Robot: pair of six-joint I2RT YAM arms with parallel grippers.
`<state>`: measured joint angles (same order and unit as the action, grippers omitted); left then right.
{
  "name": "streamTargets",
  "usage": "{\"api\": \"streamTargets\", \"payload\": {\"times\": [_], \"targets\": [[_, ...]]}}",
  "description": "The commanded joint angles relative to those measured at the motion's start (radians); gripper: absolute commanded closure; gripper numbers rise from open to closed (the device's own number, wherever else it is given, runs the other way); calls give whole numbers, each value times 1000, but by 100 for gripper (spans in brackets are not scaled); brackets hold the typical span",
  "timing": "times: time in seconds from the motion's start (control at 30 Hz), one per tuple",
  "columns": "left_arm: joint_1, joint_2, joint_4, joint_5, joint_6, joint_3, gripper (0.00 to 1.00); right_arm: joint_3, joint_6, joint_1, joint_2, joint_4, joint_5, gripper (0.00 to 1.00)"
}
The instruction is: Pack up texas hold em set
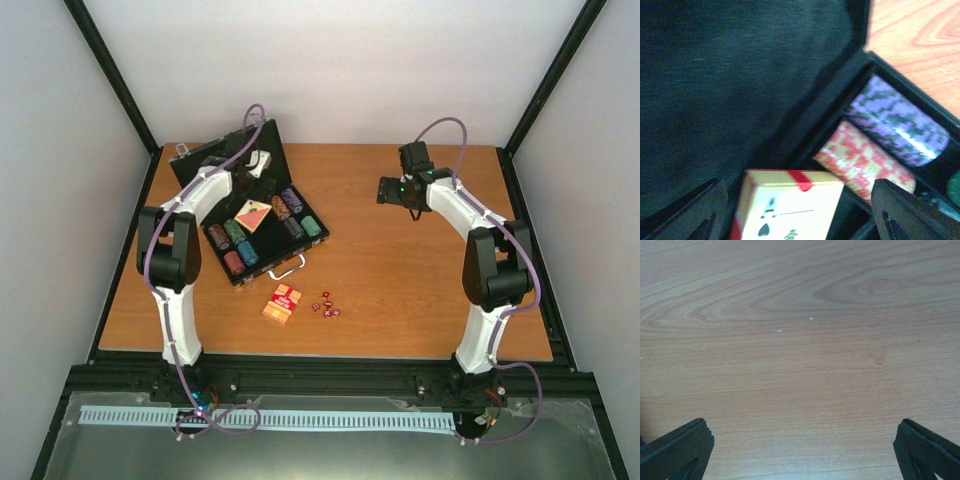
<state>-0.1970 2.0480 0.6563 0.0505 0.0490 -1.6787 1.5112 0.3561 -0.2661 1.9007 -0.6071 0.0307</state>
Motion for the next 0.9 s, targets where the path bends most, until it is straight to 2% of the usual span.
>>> {"api": "streamTargets", "payload": {"times": [0.0, 0.43, 0.5, 0.57, 0.7, 0.87], "targets": [[-41, 41, -1, 84, 57, -26, 18, -27, -5, 22, -43, 31, -29, 0], [-40, 7, -37, 182, 20, 60, 17, -118, -8, 21, -103, 59, -49, 0], [-42, -6, -32, 133, 16, 55, 13, -123, -12, 22, -108, 64, -55, 0], [-41, -24, -18, 91, 13, 42, 2, -128, -17, 22, -116, 69, -63, 0], [-41, -71, 33, 41, -9, 7, 0, -142, -24, 22, -131, 73, -62, 0], [-41, -113, 43, 81, -88, 38, 0, -166, -23, 21, -138, 78, -78, 0]]}}
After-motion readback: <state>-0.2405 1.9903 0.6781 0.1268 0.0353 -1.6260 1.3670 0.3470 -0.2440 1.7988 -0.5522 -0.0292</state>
